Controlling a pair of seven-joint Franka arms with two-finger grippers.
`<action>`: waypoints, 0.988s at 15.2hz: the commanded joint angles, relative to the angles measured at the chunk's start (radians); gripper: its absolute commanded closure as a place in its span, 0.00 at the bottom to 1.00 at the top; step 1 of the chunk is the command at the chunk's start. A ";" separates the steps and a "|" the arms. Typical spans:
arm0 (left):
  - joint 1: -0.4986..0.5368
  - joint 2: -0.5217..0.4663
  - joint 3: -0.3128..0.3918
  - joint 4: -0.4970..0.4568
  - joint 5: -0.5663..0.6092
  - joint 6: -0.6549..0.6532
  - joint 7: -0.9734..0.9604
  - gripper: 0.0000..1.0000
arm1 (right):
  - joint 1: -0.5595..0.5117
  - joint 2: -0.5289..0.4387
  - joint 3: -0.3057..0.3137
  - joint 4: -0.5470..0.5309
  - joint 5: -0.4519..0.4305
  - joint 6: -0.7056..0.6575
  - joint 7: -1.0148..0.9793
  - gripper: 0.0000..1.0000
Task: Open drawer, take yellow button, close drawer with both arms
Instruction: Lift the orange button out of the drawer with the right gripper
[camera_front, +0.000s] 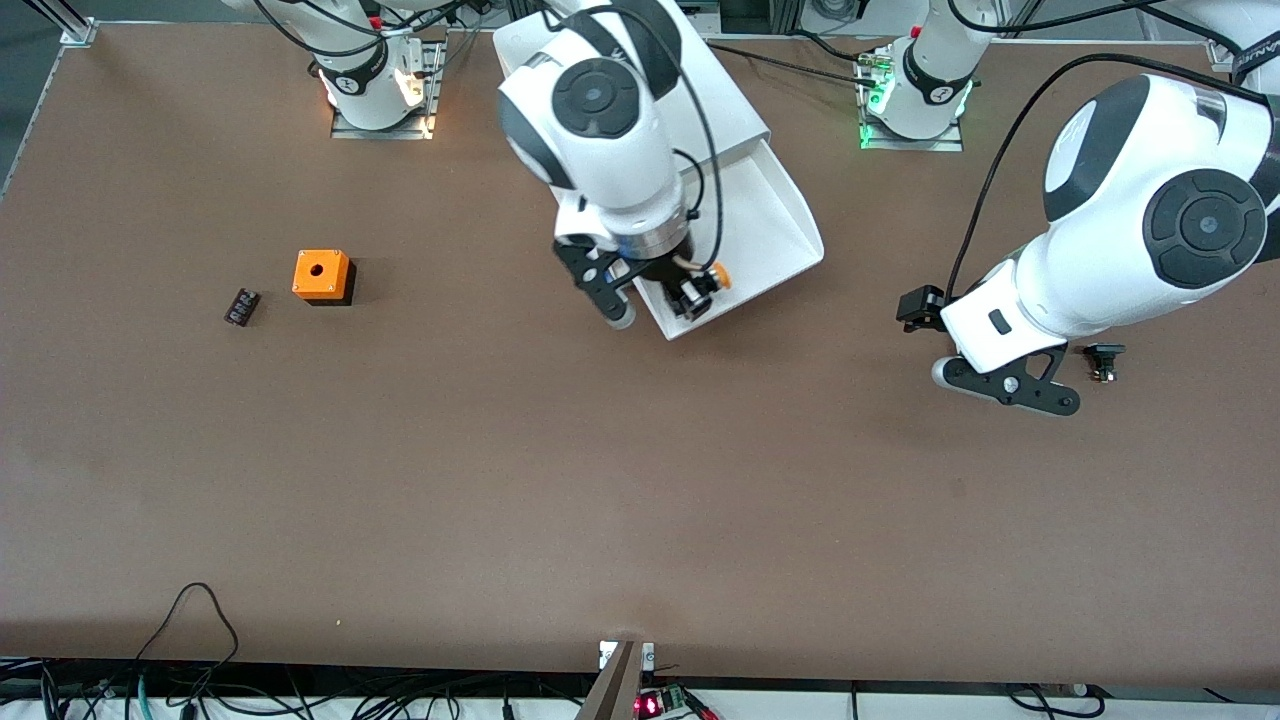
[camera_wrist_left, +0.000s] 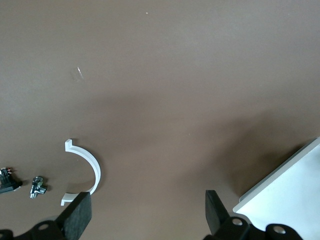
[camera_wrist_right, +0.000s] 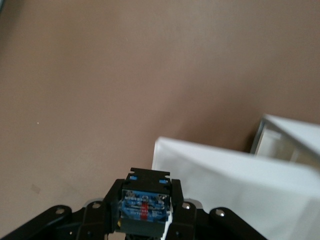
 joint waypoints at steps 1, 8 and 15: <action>-0.003 0.006 -0.006 0.023 0.032 -0.005 -0.041 0.00 | -0.073 -0.029 0.013 0.006 0.000 -0.044 -0.147 1.00; -0.010 0.002 -0.015 0.014 0.021 -0.005 -0.226 0.00 | -0.220 -0.048 0.013 0.006 0.003 -0.163 -0.522 1.00; -0.052 0.002 -0.073 -0.081 0.023 0.113 -0.580 0.00 | -0.412 -0.048 0.008 -0.014 0.024 -0.252 -0.936 1.00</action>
